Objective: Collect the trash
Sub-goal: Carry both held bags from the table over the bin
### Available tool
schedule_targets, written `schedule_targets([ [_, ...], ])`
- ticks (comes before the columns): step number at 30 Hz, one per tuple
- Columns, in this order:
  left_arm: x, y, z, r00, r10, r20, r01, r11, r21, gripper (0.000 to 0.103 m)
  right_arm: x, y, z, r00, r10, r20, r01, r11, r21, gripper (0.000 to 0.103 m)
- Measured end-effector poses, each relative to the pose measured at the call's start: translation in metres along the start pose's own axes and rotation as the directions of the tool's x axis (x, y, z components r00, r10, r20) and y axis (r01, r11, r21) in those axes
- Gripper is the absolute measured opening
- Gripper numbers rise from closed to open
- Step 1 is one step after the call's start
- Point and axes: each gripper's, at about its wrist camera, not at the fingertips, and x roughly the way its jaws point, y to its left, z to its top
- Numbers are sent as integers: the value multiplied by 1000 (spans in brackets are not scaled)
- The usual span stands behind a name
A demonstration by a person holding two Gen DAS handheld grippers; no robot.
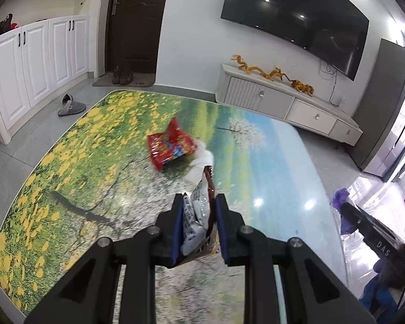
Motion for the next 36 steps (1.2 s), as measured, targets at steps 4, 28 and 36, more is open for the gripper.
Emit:
schedule_targets([
  [4,3,-37,8,999,-49,-3,50,998,36,22,-11,-23,1,999,-36,38,36,999,5,29],
  [28,77,-270,-34,918,-302,-257,368,891,267,22,-20,-164,-34,936,-352,-19,351,926,138,29],
  [36,105,-317,-58,885,-306,-350,415,859,300,22,-16,-204,-52,913,-397,-97,409,894,184,29],
])
